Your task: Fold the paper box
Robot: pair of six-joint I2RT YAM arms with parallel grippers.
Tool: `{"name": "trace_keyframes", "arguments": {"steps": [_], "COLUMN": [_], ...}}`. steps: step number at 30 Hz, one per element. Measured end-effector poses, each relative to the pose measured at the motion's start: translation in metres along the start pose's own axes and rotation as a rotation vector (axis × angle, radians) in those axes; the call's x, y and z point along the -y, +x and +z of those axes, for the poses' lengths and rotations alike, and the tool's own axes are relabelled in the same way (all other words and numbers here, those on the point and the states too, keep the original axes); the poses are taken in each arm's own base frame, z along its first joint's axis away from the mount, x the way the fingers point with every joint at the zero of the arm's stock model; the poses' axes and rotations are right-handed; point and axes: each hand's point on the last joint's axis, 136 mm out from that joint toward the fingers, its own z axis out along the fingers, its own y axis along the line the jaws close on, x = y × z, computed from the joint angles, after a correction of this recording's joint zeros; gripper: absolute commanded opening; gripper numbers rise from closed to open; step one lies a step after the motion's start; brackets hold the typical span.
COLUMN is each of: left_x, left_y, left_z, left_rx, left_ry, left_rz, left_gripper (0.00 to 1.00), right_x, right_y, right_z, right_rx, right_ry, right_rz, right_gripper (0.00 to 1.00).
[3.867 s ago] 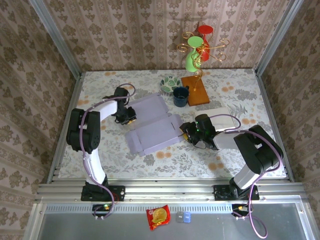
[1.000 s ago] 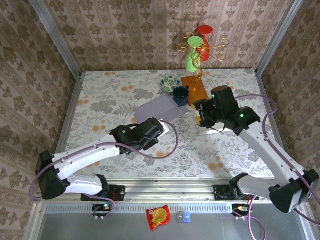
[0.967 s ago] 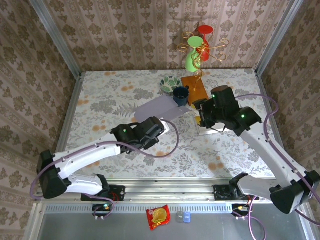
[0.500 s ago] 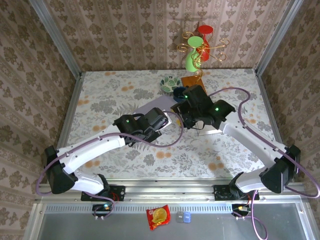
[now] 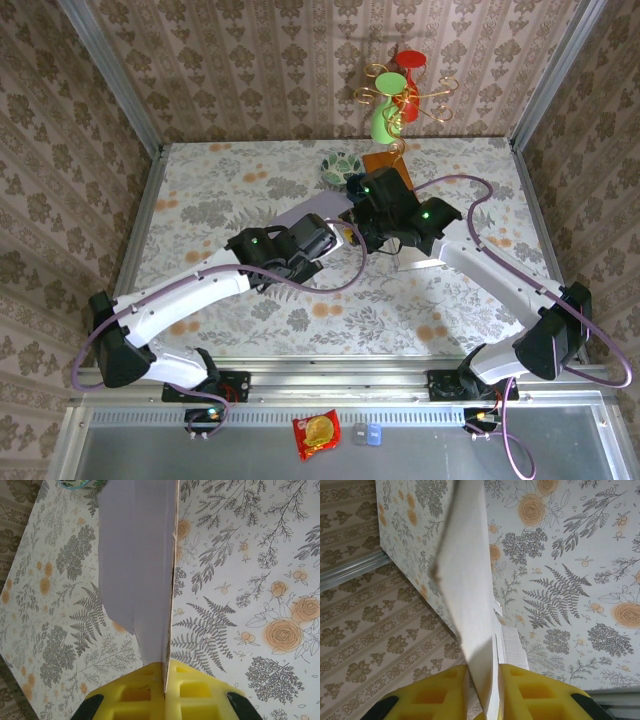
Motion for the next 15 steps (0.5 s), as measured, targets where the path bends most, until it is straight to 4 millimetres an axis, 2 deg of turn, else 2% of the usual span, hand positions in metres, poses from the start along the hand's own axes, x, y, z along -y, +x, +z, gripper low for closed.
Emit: {"name": "trace_keyframes", "arguments": {"steps": [15], "left_x": [-0.002], "left_y": [0.001], "left_z": [0.003], "left_rx": [-0.01], "left_ry": [0.004], "left_rz": [-0.009], "left_gripper": [0.0], "right_x": [0.003], "right_y": [0.013], "right_z": [0.004], "right_rx": [-0.034], "right_ry": [0.011], "right_rz": [-0.017], "right_gripper": [0.15]}}
